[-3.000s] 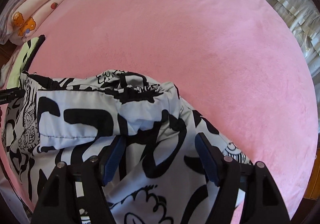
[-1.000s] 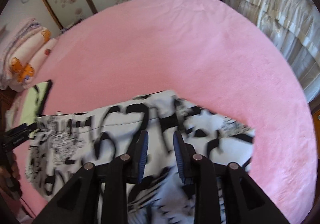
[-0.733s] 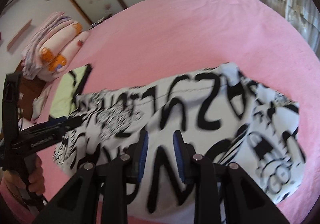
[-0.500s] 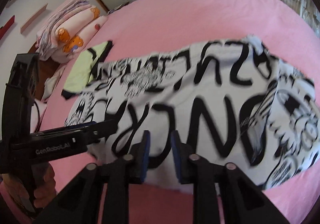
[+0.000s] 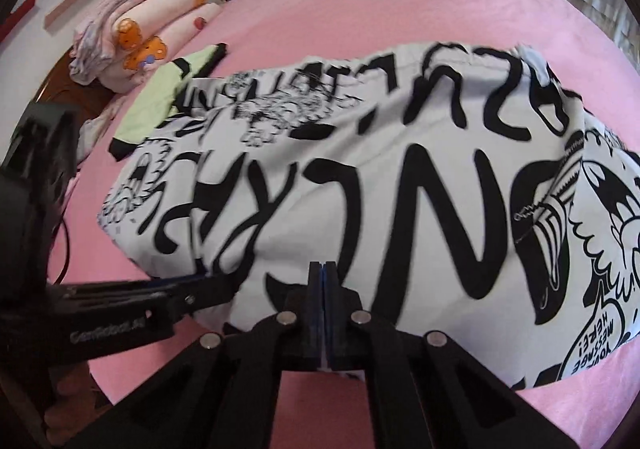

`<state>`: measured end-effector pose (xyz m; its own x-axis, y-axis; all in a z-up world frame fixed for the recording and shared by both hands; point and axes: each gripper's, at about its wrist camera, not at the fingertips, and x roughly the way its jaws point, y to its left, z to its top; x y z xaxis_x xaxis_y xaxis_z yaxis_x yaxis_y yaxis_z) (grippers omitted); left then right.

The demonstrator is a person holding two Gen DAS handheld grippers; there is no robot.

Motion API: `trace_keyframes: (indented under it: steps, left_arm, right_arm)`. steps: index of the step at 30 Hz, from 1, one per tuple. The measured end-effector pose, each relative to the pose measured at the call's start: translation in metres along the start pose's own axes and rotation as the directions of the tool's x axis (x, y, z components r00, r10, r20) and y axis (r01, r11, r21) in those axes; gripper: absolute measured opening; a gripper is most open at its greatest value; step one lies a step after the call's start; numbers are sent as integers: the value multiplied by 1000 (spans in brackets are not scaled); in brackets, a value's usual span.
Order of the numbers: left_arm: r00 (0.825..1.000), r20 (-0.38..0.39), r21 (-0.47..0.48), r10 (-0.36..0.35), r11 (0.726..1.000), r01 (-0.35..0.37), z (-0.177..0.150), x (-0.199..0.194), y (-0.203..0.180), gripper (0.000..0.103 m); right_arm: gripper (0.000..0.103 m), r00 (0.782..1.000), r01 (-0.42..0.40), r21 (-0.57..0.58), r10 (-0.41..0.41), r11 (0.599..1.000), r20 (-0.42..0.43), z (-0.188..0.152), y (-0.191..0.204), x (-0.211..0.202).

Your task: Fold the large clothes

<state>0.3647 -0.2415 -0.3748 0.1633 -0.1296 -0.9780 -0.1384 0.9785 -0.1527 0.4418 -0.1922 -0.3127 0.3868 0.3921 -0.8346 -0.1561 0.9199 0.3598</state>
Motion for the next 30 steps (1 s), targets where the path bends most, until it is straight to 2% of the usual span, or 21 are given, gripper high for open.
trace_keyframes:
  steps: [2,5,7,11,13,17,20,22,23,24,27,30]
  left_arm:
    - [999,-6,13,47,999,-47,-6,7,-1,19]
    - [997,-6,-5,76,997,-76,-8,8,0,19]
    - [996,-7,-32,91,995,-92,-7,7,4,19]
    - [992,-1,-46,127,991,-127,-8,4,6,19]
    - [988,5,-41,151,988,-151,-9,0,6,19]
    - [981,6,-52,192,980,-191,-1,-7,8,19]
    - [978,7,-70,209,976,-208,4,-10,12,19]
    - [978,-4,-88,210,974,-210,10,-9,12,19]
    - [978,-9,-102,209,973,-209,11,-9,14,19]
    - [978,-12,-109,210,972,-210,12,-10,16,19]
    - [975,-16,-115,221,969,-221,13,-10,19,19]
    - [971,-20,-107,238,965,-239,13,-11,18,19]
  right_arm:
    - [0,1000,3,-9,-3,1000,-4,-2,-6,4]
    - [0,1000,-5,-31,4,1000,-11,-7,-16,6]
    - [0,1000,26,-42,-26,999,4,-11,-26,1]
    - [0,998,68,54,-69,996,12,-13,-63,-12]
    - [0,998,58,90,-59,994,16,-13,-82,-19]
    - [0,994,106,82,-109,991,32,-16,-100,-33]
    - [0,974,219,141,-224,966,23,-20,-132,-43]
    - [0,977,203,213,-212,956,18,-24,-155,-50]
    - [0,985,156,249,-168,956,28,-26,-166,-54]
    - [0,988,141,249,-153,958,31,-27,-170,-56]
    - [0,978,198,148,-205,969,29,-27,-158,-57]
    - [0,976,205,201,-216,958,36,-31,-164,-60]
